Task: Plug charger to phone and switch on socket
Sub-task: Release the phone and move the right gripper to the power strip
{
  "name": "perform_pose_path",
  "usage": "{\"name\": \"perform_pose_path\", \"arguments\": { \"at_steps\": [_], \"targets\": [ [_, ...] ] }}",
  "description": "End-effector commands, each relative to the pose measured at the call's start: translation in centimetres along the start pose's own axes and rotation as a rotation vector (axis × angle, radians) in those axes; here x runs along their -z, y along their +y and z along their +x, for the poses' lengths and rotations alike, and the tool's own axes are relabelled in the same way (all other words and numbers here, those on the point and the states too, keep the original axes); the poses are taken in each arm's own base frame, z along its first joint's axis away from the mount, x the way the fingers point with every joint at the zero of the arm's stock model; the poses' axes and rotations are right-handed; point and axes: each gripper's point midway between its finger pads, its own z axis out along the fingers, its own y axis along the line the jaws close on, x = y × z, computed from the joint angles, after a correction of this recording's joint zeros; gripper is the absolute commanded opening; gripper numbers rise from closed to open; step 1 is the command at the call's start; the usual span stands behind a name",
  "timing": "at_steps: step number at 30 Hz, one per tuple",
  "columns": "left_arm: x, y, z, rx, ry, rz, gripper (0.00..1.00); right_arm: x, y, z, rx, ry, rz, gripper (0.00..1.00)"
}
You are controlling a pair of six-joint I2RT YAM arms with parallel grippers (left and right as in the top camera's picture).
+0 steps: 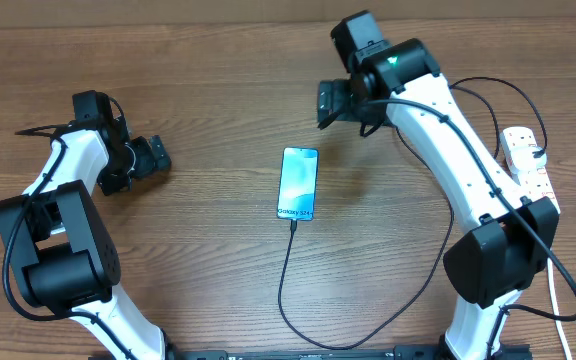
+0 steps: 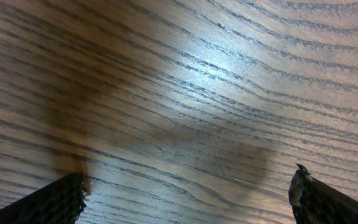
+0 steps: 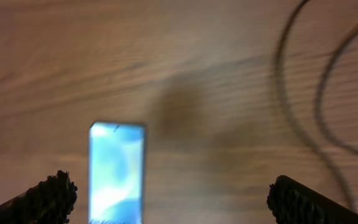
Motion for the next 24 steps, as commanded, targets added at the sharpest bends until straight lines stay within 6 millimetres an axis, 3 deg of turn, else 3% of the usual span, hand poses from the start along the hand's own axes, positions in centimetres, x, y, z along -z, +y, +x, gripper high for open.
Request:
{"name": "perform_pose_path", "arguments": {
  "at_steps": [1,13,24],
  "targets": [
    [-1.4,0.9,1.5,0.011,0.054,-0.027,0.99,2.2,-3.9,-3.3,-0.078,-0.119,0.068,1.0],
    [-1.4,0.9,1.5,0.011,0.054,-0.027,1.0,1.9,-15.8,-6.0,-0.324,-0.136,0.171,1.0],
    [-1.4,0.9,1.5,0.011,0.054,-0.027,1.0,2.0,-24.9,-4.1,-0.498,-0.07,0.267,1.0]
  ]
}}
